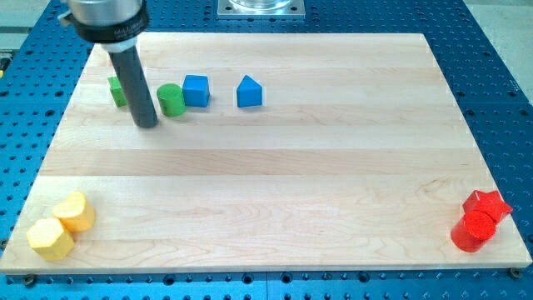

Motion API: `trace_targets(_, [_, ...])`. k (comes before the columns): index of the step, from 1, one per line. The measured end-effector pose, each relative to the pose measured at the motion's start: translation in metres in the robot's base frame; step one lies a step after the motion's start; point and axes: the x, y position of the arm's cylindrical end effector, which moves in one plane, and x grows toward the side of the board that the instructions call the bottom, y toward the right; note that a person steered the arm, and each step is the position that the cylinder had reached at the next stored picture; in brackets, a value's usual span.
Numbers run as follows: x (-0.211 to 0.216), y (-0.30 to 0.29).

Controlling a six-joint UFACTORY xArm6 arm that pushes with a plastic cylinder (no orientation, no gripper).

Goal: Push the green circle into the green star

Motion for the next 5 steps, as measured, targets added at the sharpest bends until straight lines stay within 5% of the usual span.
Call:
trace_targets(1, [0.042, 0.021])
trace_targets(2, [0.016, 0.058])
trace_targets(5, [-0.045, 0.036])
